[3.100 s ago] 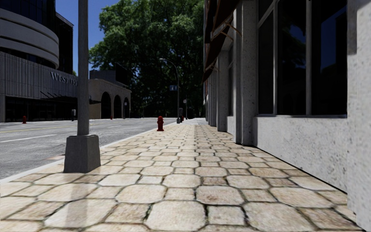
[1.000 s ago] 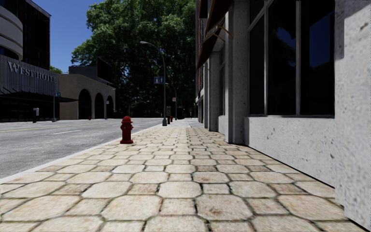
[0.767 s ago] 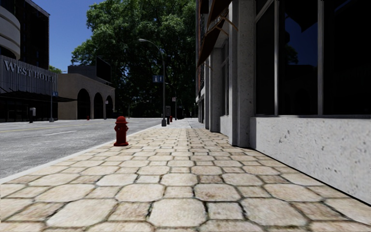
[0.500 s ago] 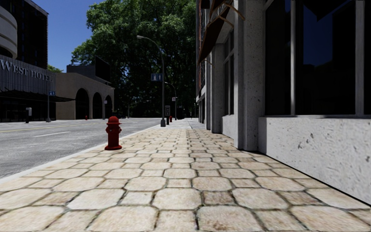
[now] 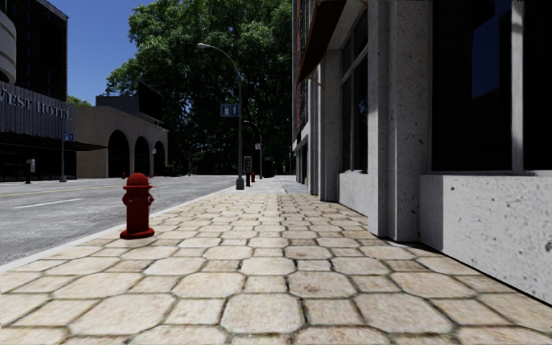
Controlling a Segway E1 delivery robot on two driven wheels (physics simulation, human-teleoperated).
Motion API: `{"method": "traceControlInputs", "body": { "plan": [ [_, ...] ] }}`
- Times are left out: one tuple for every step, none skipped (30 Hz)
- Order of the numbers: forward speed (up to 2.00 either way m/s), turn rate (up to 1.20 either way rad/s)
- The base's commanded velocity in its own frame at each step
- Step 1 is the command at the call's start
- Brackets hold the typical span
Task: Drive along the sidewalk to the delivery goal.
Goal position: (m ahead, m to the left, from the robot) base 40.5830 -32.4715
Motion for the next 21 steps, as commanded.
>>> {"method": "traceControlInputs", "body": {
  "plan": [
    [2.00, 0.00],
    [2.00, 0.00],
    [2.00, 0.00],
    [2.00, 0.00],
    [2.00, 0.00],
    [2.00, 0.00],
    [2.00, 0.00],
    [2.00, 0.00],
    [2.00, 0.00],
    [2.00, 0.00],
    [2.00, 0.00],
    [2.00, 0.00],
    [2.00, 0.00],
    [2.00, 0.00],
    [2.00, 0.00],
    [2.00, 0.00],
    [2.00, 0.00],
    [2.00, 0.00],
    [2.00, 0.00],
    [2.00, 0.00],
    [2.00, 0.00]
  ]
}}
